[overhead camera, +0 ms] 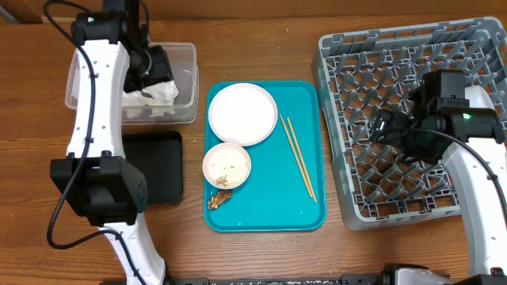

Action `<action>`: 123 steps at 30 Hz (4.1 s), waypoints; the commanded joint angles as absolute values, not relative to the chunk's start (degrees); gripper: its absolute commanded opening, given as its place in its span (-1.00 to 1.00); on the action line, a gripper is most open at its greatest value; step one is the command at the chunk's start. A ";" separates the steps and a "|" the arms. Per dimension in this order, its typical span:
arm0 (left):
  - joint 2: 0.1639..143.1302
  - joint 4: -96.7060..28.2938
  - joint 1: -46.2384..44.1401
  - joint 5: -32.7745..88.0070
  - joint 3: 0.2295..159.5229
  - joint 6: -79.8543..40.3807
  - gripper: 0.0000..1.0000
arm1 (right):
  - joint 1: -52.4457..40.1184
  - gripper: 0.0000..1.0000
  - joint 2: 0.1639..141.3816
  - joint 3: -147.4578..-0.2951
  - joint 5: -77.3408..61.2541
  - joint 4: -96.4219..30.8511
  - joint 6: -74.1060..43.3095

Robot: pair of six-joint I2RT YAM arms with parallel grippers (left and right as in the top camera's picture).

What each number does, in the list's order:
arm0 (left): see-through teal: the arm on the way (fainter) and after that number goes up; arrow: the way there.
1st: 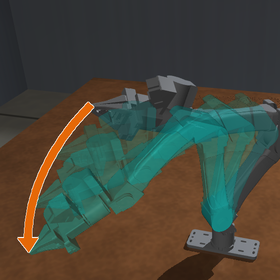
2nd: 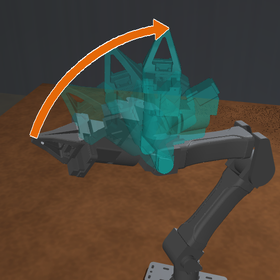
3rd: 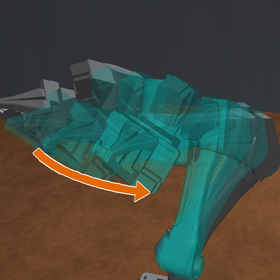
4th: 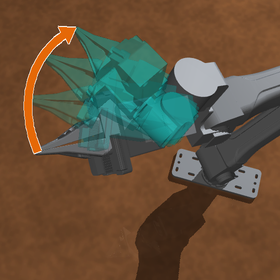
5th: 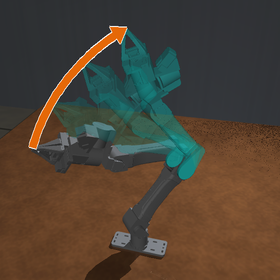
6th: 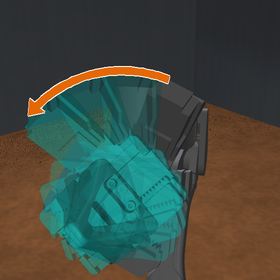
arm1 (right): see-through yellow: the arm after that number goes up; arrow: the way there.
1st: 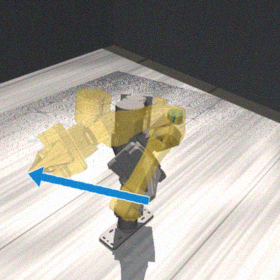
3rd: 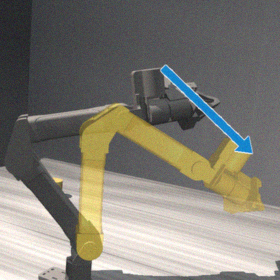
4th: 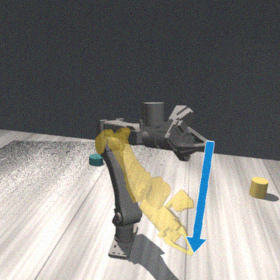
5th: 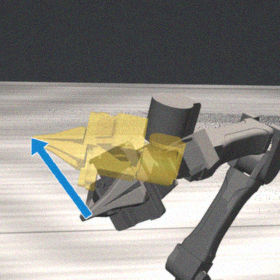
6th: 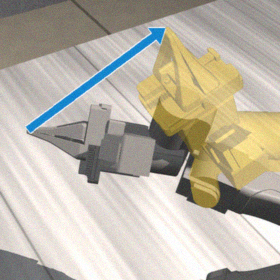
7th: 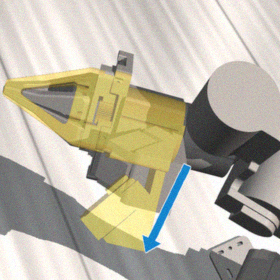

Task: Sort waste into correct bins and load items into the dishwasher
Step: 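Move the left gripper back to the teal tray toward the pink bowl, then grasp the pink bowl rim with the left gripper and lift it, then tip the pink bowl over the black tray to dump the rice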

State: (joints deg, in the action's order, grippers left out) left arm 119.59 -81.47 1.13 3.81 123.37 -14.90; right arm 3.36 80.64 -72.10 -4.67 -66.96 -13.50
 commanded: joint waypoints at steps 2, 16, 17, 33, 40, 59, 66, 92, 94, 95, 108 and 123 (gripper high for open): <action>118.45 -86.78 -2.76 5.93 124.25 -14.17 0.21 | 3.40 0.93 80.38 -72.86 -4.75 -67.24 -13.72; 112.75 -96.84 -13.13 4.38 120.79 -15.88 0.28 | 3.40 0.93 80.38 -72.86 -4.73 -67.85 -13.54; 111.04 -96.84 -14.15 4.73 119.37 -15.97 0.28 | 3.40 0.93 80.38 -72.86 -4.73 -68.03 -13.54; 93.84 -76.42 -34.24 -6.39 90.74 -28.93 0.58 | 3.40 1.00 80.38 -72.86 -4.75 -68.05 -13.56; 101.43 -67.07 -36.40 -6.46 83.92 -28.73 0.46 | 3.40 1.00 80.38 -72.86 -4.75 -68.12 -13.56; 117.71 -61.67 -36.38 -5.52 83.92 -24.97 -0.38 | 3.40 1.00 80.38 -72.86 -4.75 -68.14 -13.56; 117.64 -61.69 -36.36 -5.52 84.33 -24.36 -0.91 | 3.40 1.00 80.38 -72.86 -4.75 -68.12 -13.54; 100.44 -77.76 -26.04 -1.48 97.65 -27.66 -0.91 | 3.40 1.00 80.38 -72.86 -4.54 -68.25 -13.54; 98.15 -77.67 -23.22 1.13 96.73 -25.26 -0.91 | 3.40 1.00 80.38 -72.86 -4.54 -68.23 -13.54; 97.21 -77.58 -21.85 2.00 96.05 -24.21 -0.91 | 3.40 1.00 80.38 -72.86 -4.54 -68.20 -13.54; 92.68 -66.96 1.74 26.68 78.76 -7.18 -0.92 | 3.40 1.00 80.38 -72.86 -4.54 -68.16 -13.54; 97.08 -59.29 28.23 68.07 63.96 18.48 -0.91 | 3.40 1.00 80.38 -72.86 -4.54 -68.29 -13.54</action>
